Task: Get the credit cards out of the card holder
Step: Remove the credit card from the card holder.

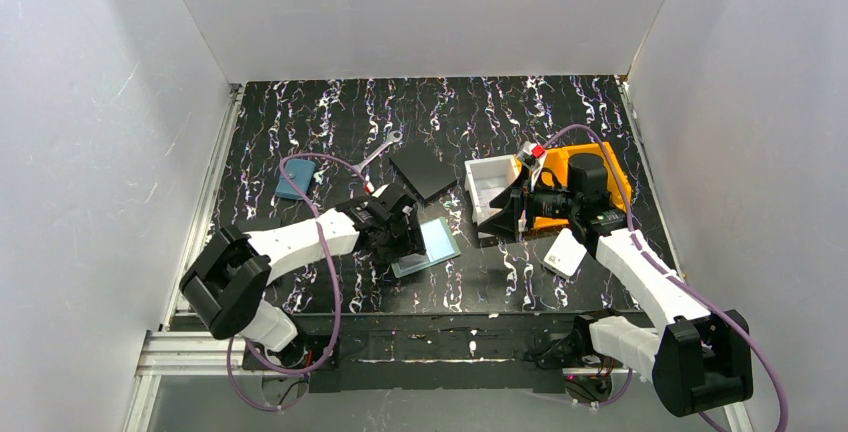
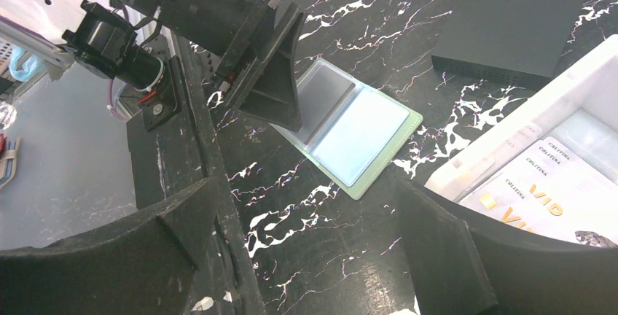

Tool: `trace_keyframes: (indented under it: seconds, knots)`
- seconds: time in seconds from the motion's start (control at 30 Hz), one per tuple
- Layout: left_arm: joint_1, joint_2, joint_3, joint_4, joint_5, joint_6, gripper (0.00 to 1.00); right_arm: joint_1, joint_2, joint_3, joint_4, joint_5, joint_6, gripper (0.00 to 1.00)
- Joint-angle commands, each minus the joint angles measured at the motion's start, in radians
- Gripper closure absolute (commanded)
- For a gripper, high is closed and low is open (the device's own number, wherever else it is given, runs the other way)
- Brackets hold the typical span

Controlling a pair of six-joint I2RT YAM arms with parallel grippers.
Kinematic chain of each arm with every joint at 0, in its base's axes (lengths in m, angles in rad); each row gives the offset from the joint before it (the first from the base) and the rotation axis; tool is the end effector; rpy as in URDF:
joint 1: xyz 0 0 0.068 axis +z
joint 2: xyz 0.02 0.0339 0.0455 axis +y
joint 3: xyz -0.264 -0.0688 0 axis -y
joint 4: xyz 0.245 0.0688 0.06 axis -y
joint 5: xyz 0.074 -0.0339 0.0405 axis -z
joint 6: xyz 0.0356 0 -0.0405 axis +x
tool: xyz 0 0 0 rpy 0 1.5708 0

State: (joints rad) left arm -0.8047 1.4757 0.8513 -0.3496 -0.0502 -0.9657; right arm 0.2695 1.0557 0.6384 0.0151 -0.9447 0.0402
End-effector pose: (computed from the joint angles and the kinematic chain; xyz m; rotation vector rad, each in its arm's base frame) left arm 0.2026 -0.2080 0.1911 -0.2348 2.6541 -0.5920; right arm 0.2097 0.0879 0.2617 -0.8353 1.7720 1.1262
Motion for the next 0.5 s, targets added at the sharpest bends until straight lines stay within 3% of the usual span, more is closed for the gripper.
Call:
trace_keyframes:
  seconds: [0.0, 0.2, 0.47]
  knots:
    - [0.01, 0.026, 0.044, -0.057, -0.019, -0.025, 0.36, -0.003, 0.004, -0.008, 0.025, -0.002, -0.018, 0.02]
    - [0.013, 0.055, 0.052, -0.055, -0.002, -0.046, 0.36, -0.003, 0.009, -0.005, 0.025, -0.002, -0.017, 0.02]
    - [0.012, 0.055, 0.058, -0.026, 0.024, -0.047, 0.44, -0.003, 0.009, -0.006, 0.024, -0.003, -0.017, 0.02]
